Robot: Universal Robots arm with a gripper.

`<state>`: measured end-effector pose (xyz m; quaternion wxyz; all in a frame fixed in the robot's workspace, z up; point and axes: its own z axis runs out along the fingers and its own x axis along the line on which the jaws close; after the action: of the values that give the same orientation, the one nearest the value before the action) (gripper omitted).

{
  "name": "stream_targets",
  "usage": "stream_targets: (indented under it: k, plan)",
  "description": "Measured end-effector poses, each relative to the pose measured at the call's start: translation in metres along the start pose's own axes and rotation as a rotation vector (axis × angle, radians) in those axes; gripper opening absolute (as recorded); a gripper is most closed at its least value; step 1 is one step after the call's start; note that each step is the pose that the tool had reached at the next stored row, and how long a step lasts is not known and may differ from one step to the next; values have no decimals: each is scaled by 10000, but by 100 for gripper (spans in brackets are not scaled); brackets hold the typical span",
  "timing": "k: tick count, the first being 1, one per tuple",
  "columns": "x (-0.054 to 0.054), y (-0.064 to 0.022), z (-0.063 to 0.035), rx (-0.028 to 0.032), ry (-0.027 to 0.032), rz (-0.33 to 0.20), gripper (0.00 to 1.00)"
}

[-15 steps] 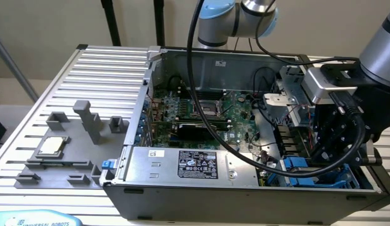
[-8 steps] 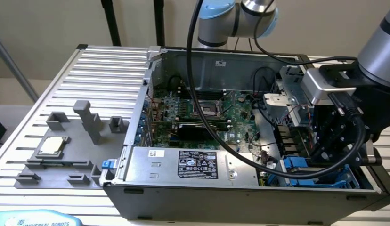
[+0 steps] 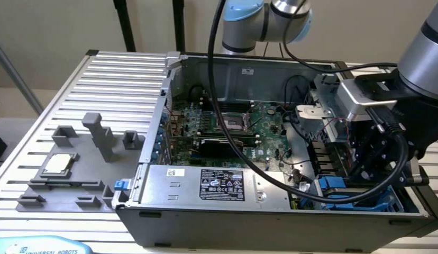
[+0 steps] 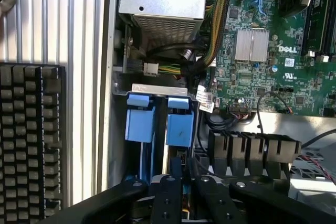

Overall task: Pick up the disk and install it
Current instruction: 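Insert the second disk wire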

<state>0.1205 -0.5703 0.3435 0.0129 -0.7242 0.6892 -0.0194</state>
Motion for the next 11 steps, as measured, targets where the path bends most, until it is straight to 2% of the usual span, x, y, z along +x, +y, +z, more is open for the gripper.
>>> stream_targets:
  k: [6, 11]
  plan:
    - [-1, 38, 0, 27, 1, -36, 16]
    - [-2, 39, 0, 182, 1, -91, 16]
